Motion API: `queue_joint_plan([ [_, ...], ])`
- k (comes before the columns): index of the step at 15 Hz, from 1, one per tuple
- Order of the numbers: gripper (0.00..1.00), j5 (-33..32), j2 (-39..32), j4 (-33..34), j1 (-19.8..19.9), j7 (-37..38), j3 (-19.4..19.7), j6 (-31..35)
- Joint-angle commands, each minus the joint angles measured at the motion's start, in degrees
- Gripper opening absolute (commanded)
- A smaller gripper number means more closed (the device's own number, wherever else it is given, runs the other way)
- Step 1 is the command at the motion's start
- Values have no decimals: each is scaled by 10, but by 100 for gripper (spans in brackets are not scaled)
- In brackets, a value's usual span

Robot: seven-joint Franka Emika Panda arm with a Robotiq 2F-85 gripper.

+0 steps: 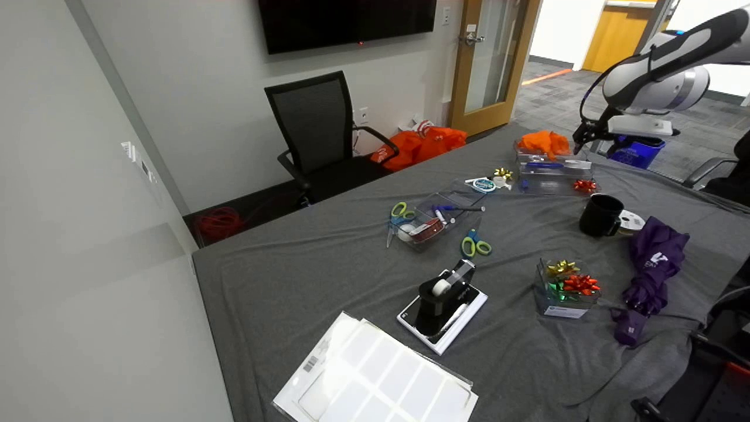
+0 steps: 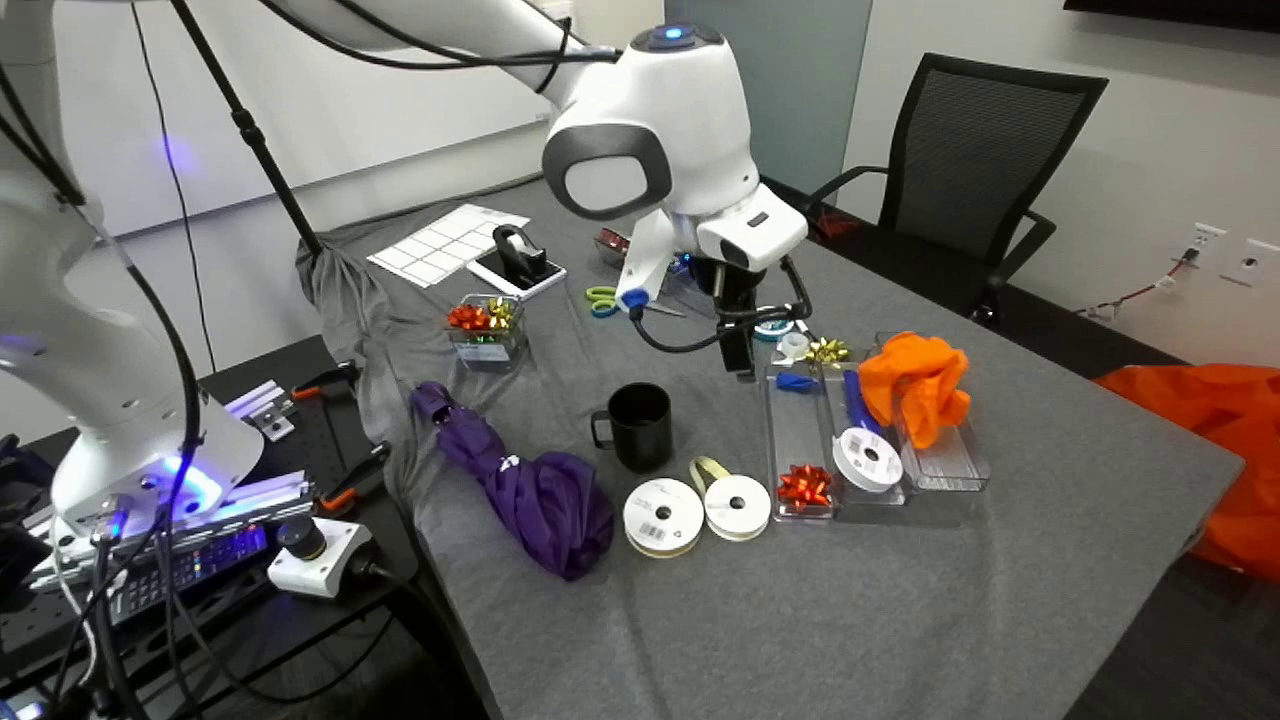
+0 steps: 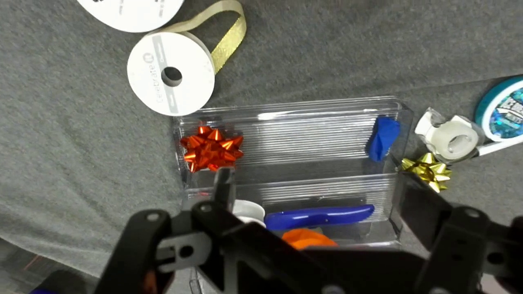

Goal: Move the red ribbon from the right tray to the left tray

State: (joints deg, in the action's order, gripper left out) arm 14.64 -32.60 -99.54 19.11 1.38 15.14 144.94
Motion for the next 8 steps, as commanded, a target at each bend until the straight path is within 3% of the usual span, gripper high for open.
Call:
queue_joint_plan([
  [1,100,5,-66,51,28,11,-25,20],
  [8,100,-12,-158,142,38,57,-15,18],
])
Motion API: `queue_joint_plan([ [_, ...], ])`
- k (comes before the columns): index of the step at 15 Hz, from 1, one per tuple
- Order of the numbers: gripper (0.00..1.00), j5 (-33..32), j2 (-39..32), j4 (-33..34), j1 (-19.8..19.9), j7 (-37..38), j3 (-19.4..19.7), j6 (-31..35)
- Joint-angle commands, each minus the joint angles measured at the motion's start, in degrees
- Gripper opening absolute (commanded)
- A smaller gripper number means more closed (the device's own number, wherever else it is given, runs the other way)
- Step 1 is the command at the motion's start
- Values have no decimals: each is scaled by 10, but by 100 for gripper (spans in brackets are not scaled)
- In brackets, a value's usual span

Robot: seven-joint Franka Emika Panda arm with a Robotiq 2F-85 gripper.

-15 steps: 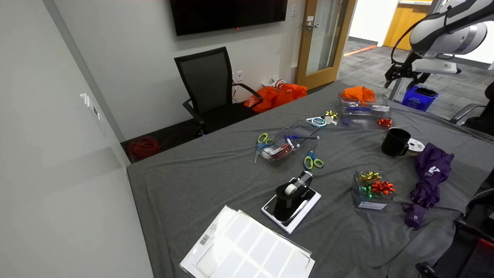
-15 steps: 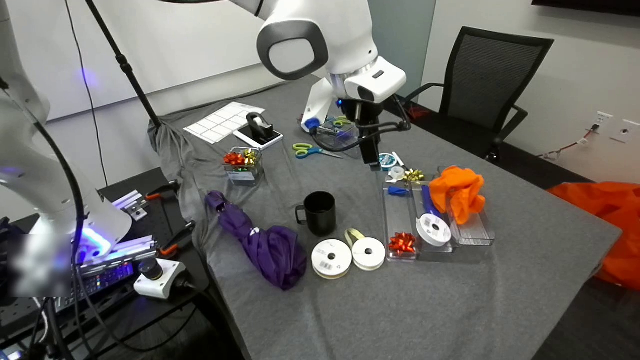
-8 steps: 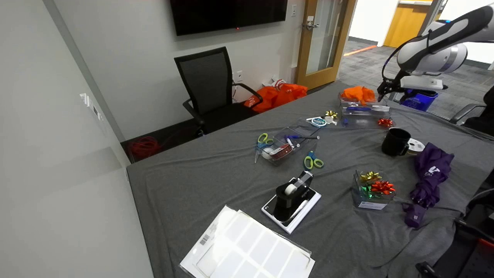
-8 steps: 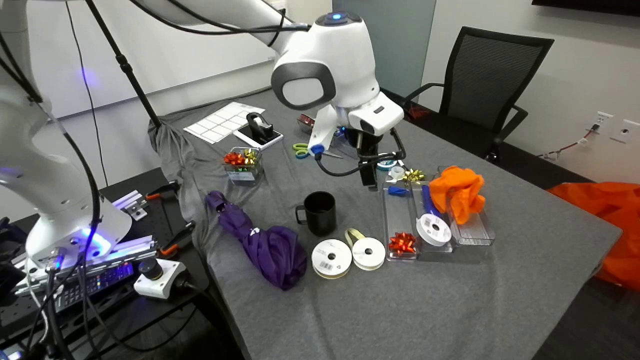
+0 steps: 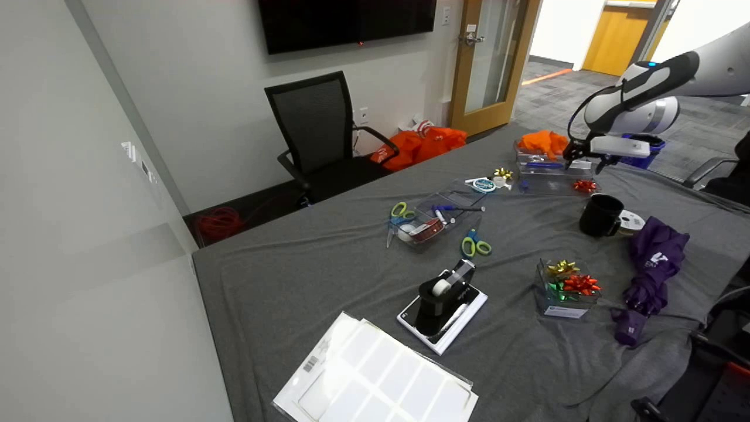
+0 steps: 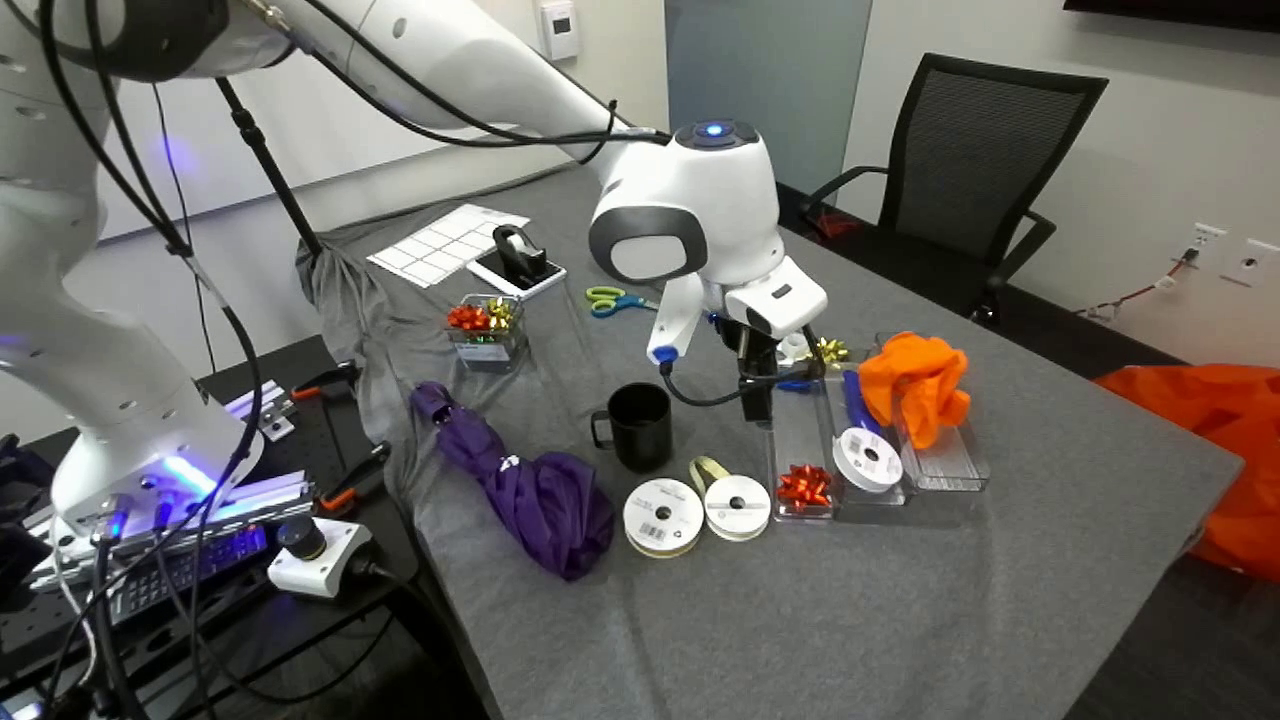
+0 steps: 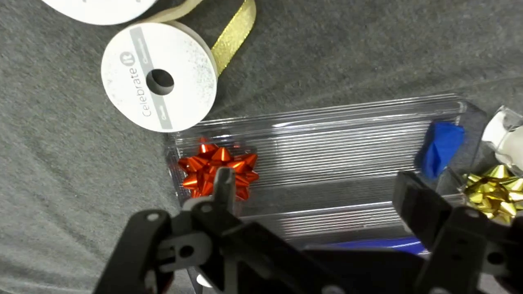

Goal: Move the red ribbon from the right tray to the left tray

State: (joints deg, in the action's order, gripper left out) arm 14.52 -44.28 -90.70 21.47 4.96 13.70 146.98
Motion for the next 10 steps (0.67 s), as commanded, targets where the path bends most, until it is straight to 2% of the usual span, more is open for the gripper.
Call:
queue_joint_plan([
  [1,100,-11,-54,67,18,25,0,2],
  [3,100,-16,-78,91,19,37,6,7],
  [6,100,-40,-118,126,9,81,36,7],
  [10,100,-59,-160,176,9,131,54,-15],
])
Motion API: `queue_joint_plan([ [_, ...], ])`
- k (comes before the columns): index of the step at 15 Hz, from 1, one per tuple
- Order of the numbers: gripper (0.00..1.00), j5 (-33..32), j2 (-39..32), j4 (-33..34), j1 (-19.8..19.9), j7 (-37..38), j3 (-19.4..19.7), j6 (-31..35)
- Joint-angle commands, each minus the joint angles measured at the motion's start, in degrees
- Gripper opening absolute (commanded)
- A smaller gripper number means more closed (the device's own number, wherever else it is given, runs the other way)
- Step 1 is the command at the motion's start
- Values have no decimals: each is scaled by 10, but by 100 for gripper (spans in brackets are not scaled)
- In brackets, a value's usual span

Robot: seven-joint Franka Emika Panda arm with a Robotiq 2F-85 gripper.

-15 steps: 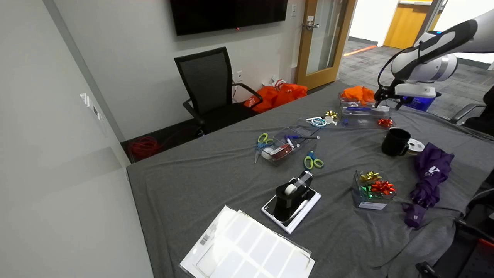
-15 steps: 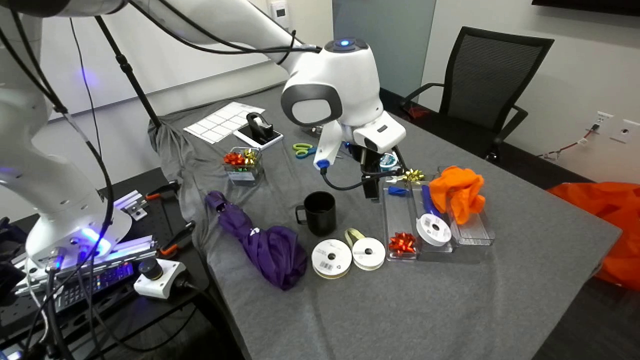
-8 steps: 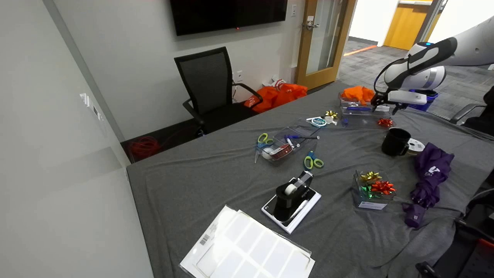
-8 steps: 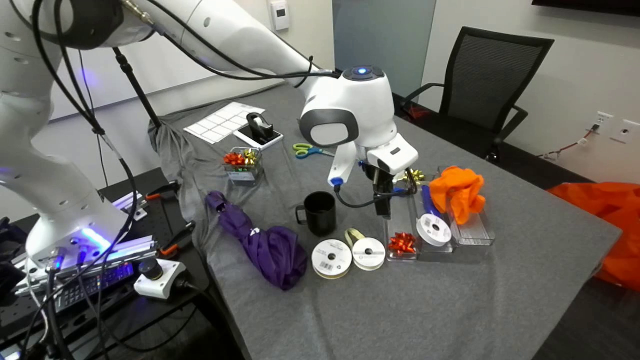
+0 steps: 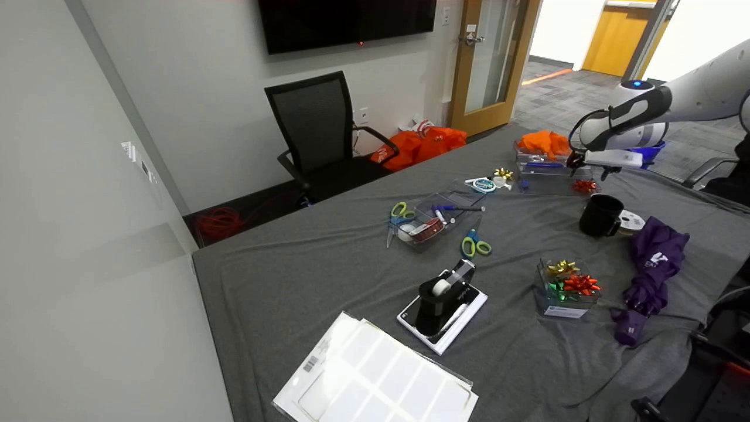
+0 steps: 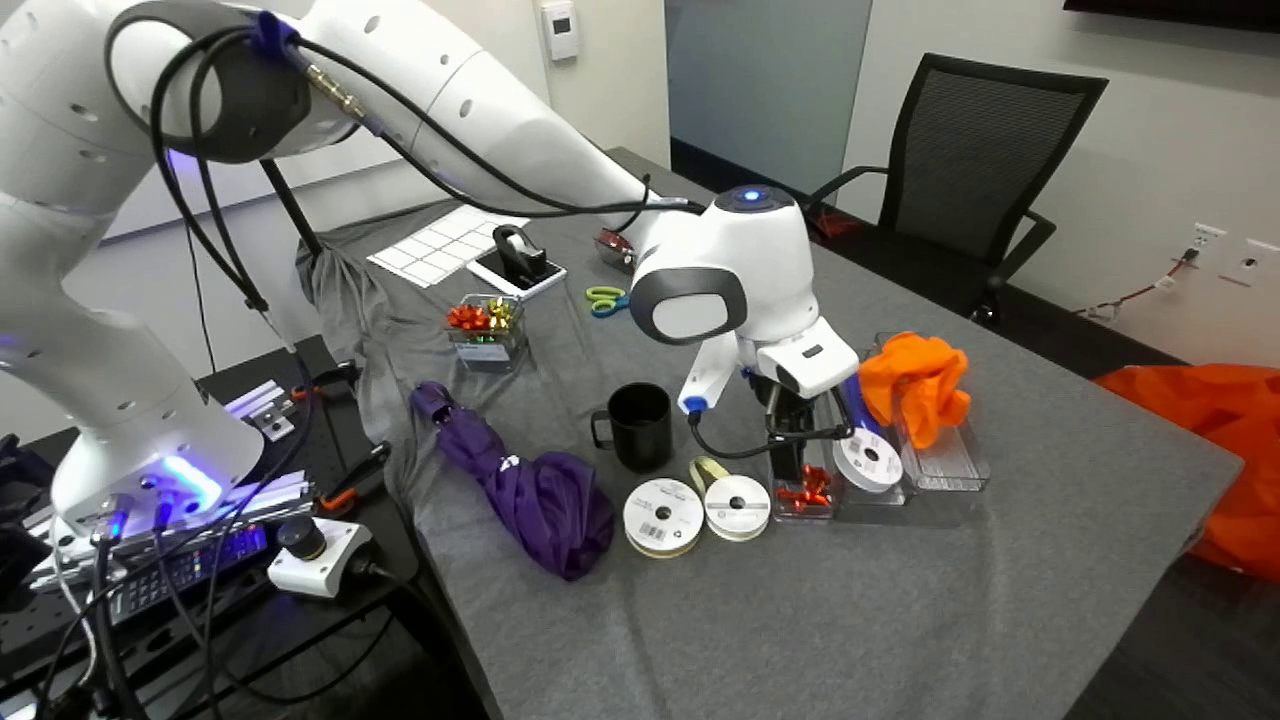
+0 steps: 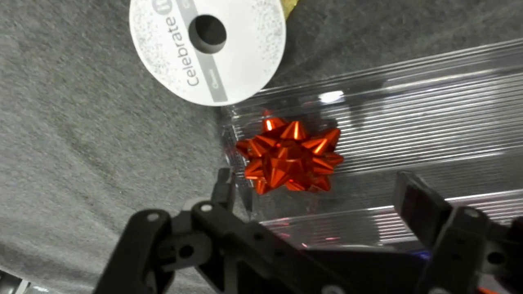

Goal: Move the red ribbon from the right tray to the left tray

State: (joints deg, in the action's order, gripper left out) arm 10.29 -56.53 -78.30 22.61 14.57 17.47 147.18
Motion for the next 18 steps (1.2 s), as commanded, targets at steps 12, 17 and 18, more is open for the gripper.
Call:
queue_joint_plan([
  [12,51,-26,-88,144,9,53,13,-81],
  [17,17,-41,-106,160,11,53,22,-73],
  [18,15,-35,-108,156,5,49,31,-68],
])
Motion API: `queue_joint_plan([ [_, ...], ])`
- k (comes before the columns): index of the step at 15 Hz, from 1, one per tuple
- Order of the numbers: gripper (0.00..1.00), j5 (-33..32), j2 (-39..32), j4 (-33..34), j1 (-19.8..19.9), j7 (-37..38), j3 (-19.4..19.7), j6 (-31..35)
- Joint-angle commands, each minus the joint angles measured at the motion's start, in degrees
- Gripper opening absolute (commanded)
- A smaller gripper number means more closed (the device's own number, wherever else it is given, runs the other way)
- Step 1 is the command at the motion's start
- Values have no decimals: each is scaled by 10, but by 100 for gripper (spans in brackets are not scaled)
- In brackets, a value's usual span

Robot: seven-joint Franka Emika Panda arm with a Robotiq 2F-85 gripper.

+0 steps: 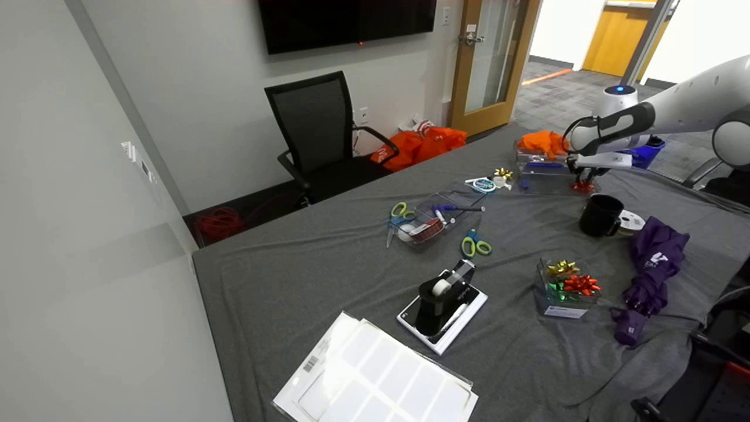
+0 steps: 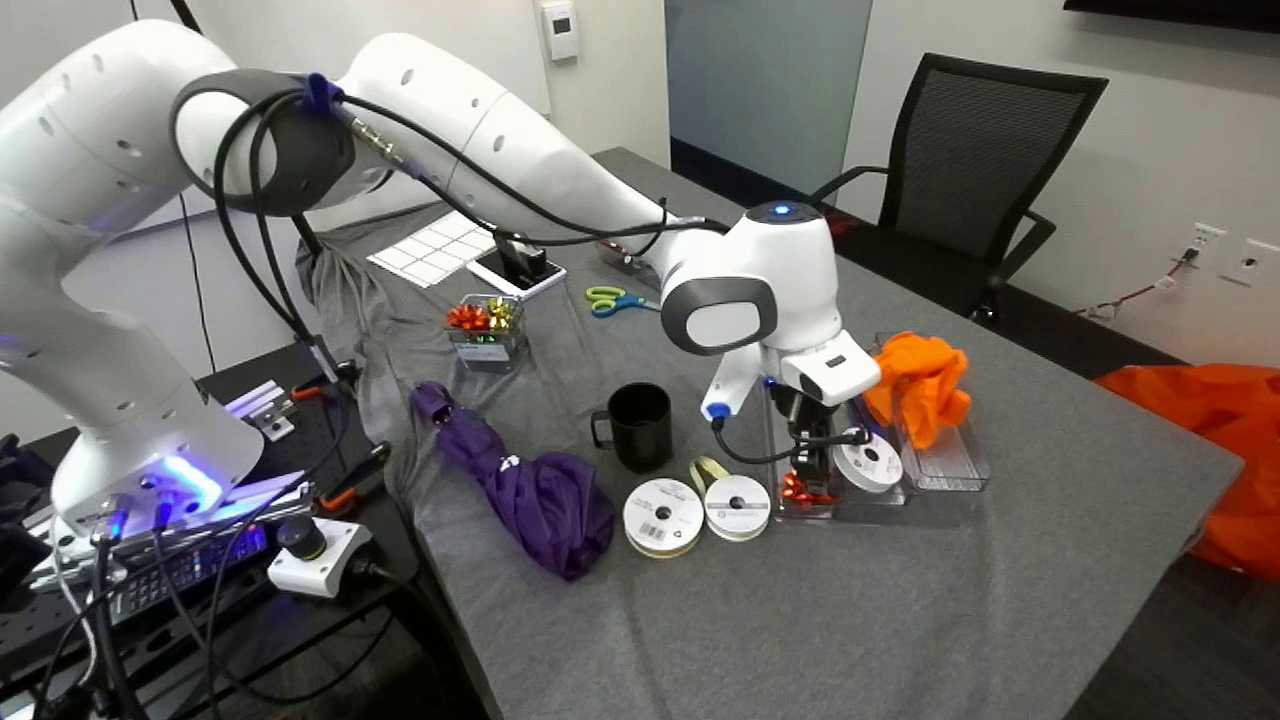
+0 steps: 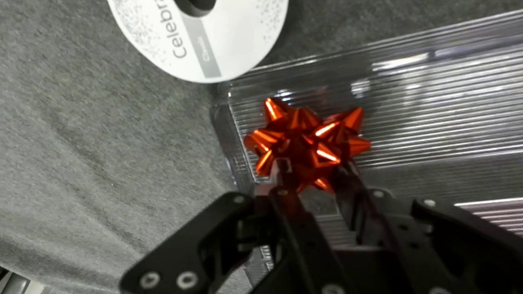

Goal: Move the red ribbon from the right tray to the left tray

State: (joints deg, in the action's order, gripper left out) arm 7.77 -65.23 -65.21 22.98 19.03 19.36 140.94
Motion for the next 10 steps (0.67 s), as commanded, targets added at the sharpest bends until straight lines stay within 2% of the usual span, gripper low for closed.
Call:
queue_joint_plan([
  [1,14,-11,-23,26,1,5,15,-3],
  [2,10,-11,-26,26,1,5,17,-1],
  [3,0,-11,-28,28,0,5,19,0],
  [10,0,-1,1,0,-10,4,14,-1],
])
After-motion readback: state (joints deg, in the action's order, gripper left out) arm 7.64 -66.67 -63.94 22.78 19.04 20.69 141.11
